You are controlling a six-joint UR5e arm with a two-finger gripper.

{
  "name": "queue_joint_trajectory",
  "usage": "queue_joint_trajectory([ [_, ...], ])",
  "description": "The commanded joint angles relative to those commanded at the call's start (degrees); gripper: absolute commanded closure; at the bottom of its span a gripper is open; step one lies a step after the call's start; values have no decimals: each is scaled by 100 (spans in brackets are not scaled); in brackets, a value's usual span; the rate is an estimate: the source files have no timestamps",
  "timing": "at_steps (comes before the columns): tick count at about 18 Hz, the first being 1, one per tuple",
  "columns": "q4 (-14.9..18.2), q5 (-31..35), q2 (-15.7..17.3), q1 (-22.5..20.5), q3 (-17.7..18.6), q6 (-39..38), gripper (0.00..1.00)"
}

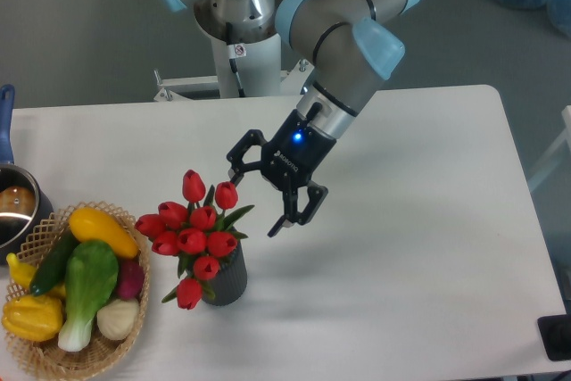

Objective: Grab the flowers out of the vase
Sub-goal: 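Lower the gripper around the tulip stems just above the vase rim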

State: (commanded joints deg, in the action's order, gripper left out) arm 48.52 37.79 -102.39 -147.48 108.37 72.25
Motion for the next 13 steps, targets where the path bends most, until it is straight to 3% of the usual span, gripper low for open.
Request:
queue_joint_trajectory([
  [13,-53,-18,-149,211,-88,0,0],
])
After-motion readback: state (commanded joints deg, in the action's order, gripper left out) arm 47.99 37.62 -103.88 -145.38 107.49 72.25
